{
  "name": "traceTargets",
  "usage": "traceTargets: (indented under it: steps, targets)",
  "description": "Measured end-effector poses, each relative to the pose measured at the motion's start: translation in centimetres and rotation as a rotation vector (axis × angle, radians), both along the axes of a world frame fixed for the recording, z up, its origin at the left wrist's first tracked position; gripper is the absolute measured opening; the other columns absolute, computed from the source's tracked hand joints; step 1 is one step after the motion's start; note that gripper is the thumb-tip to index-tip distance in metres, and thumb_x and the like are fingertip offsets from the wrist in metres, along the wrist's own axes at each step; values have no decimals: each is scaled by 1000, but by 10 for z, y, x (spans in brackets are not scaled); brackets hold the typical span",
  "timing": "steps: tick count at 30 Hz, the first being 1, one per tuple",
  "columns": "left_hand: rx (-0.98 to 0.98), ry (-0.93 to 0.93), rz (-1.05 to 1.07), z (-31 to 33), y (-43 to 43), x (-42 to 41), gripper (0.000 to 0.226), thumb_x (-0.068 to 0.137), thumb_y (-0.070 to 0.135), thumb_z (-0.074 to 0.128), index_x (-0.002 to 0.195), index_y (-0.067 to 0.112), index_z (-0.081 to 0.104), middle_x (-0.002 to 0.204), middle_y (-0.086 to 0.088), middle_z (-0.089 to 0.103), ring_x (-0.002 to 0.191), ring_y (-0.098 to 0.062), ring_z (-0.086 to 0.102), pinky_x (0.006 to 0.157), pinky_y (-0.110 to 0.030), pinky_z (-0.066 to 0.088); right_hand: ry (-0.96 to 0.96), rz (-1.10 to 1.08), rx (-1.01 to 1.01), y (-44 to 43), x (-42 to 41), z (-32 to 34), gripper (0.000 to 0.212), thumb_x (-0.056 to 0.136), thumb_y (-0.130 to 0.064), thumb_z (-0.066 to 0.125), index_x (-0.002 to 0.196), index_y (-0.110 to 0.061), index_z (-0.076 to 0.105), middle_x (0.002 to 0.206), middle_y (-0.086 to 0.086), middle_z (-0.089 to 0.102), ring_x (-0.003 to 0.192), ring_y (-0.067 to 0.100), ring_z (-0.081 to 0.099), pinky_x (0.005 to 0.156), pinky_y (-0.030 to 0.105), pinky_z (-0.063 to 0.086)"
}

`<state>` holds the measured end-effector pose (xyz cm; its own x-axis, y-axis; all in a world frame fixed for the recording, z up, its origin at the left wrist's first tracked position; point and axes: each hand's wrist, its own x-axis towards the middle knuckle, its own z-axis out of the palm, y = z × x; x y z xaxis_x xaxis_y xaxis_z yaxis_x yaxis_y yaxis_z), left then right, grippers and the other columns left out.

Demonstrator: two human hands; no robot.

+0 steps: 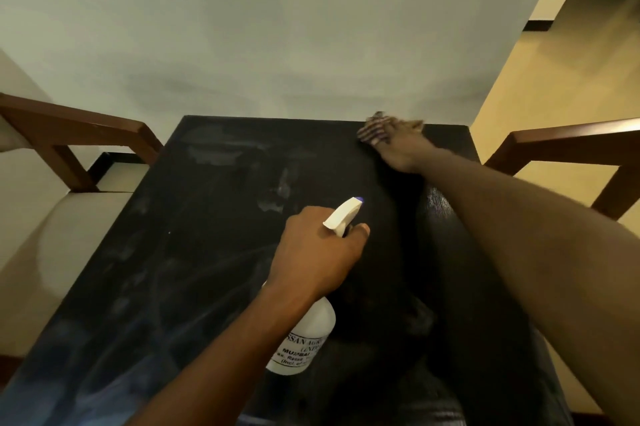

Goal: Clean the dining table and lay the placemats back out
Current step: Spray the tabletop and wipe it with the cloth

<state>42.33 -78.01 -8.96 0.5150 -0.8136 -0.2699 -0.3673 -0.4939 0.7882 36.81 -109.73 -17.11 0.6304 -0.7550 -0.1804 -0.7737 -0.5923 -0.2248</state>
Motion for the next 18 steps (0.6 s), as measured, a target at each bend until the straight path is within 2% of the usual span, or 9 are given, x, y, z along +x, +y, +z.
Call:
traceTargets:
  steps: [3, 6, 8, 9, 10, 13, 16, 18]
  targets:
    - [9, -29, 7, -1, -1, -3, 30, 92, 44, 73, 85, 15, 71, 77, -7, 76, 70, -31, 75, 68, -54, 64, -42, 206, 30, 74, 24, 3, 75, 106, -56, 36, 167, -18, 13, 175, 7, 6, 161, 28, 6, 131, 50, 8]
    - [-6, -48, 35, 0, -1, -4, 26, 93, 45, 72, 83, 21, 69, 77, -3, 75, 69, -24, 75, 72, -51, 65, -41, 376, 86, 135, 15, -2, 76, 107, -51, 45, 167, -20, 11, 176, 4, 3, 161, 25, 3, 130, 48, 3]
    - [-40, -63, 51, 2, 3, -7, 20, 96, 40, 70, 81, 28, 63, 80, 0, 74, 73, -20, 74, 76, -48, 65, -68, 423, 157, 168, -7, 2, 69, 105, -43, 52, 164, -18, 26, 173, 8, 20, 159, 27, 15, 131, 46, 9]
    - [-66, -78, 58, 2, 6, -10, 19, 96, 38, 69, 80, 30, 61, 82, 2, 73, 75, -18, 74, 77, -46, 65, -89, 423, 180, 183, -20, 5, 64, 104, -42, 52, 160, -16, 37, 168, 10, 32, 156, 29, 25, 129, 46, 16]
    - [-76, -95, 60, 3, 8, -13, 19, 95, 39, 68, 80, 30, 60, 82, 4, 72, 76, -17, 73, 78, -45, 65, -95, 406, 193, 194, -33, 6, 65, 102, -47, 48, 159, -16, 40, 165, 10, 36, 154, 29, 28, 129, 47, 19]
    - [-79, -113, 31, 10, 16, -21, 25, 90, 45, 63, 81, 23, 66, 75, 2, 72, 69, -16, 72, 72, -44, 65, -73, 399, 162, 227, -75, 7, 82, 93, -66, 23, 165, -26, 23, 174, 2, 14, 161, 22, 6, 130, 49, 13]
    - [-63, -110, -11, 22, 23, -30, 27, 91, 40, 63, 74, 20, 66, 67, 0, 69, 59, -15, 68, 64, -39, 62, -104, 330, 100, 250, -121, -1, 70, 104, -63, 26, 167, -34, 10, 175, -8, -5, 160, 13, -12, 131, 45, 6]
    - [-92, -100, -3, 26, 31, -32, 29, 93, 40, 66, 73, 19, 64, 68, 0, 68, 62, -18, 67, 65, -41, 61, -94, 231, 79, 259, -148, -3, 70, 107, -62, 28, 166, -37, 1, 172, -13, -13, 158, 8, -17, 131, 40, 0]
